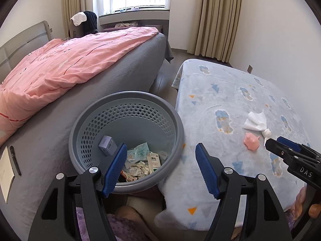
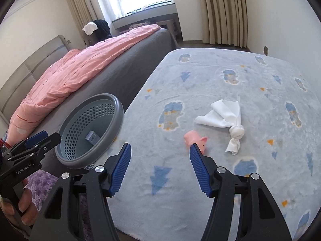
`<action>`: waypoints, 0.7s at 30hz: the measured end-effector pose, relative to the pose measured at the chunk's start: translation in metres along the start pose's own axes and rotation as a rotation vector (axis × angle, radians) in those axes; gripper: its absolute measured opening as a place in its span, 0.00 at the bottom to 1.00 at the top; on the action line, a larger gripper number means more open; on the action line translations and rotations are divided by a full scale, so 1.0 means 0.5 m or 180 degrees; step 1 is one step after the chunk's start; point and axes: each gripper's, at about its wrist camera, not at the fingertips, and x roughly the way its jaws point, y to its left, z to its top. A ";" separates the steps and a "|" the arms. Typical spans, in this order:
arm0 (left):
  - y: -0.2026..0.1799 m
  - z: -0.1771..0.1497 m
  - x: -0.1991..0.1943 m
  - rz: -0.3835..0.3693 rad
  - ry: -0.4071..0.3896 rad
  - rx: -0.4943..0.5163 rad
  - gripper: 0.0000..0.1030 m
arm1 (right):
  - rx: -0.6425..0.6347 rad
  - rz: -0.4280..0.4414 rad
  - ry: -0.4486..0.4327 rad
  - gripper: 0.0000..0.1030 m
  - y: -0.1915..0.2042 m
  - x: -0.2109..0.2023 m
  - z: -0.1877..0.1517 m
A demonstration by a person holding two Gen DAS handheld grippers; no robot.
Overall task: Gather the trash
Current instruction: 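Move both tools back from the wastebasket toward the mattress, then grasp the white knotted cloth with the right tool and lift it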
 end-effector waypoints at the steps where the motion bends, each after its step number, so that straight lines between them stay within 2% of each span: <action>1: -0.009 0.002 0.001 -0.0007 -0.0002 0.0015 0.66 | 0.0005 -0.0010 -0.0004 0.58 -0.007 -0.002 0.001; 10: -0.066 0.025 0.019 -0.0032 -0.0015 0.0106 0.66 | 0.0064 -0.0098 -0.0078 0.58 -0.075 -0.019 0.015; 21: -0.126 0.051 0.071 -0.0108 0.0063 0.0234 0.66 | 0.0191 -0.0195 -0.0047 0.59 -0.150 0.010 0.035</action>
